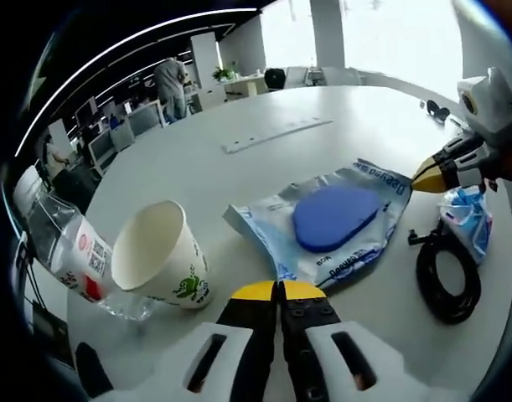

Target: Arrange the tabletop items into an orderly group along one side of the table until the central work area is clear of visible clutter.

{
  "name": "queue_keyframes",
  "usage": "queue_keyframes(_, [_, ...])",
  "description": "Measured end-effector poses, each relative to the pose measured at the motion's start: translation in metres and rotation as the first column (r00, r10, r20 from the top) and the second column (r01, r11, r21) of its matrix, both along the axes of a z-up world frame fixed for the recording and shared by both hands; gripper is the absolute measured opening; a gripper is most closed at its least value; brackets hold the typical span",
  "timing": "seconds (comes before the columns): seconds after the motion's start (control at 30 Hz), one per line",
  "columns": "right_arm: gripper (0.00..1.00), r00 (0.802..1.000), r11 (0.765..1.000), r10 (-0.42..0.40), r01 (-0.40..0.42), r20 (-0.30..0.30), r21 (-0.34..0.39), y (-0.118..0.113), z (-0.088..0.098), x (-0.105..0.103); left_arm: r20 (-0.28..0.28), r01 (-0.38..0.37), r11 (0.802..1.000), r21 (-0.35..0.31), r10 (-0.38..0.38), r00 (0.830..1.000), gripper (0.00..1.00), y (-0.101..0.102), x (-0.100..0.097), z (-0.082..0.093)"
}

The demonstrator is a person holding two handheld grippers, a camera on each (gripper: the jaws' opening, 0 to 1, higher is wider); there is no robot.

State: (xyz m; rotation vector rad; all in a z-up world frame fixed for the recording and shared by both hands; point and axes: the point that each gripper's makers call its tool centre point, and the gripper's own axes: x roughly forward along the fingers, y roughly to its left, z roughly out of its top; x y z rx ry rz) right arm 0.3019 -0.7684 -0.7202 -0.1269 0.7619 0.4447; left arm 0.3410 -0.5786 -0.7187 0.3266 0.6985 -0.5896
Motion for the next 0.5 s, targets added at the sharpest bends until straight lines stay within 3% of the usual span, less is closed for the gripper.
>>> queue_keyframes(0.5, [0.00, 0.999, 0.998, 0.034, -0.034, 0.008, -0.045, 0.0029, -0.0052, 0.0046, -0.004, -0.026, 1.000, -0.006, 0.026, 1.000, 0.00, 0.0035, 0.0060, -0.0029])
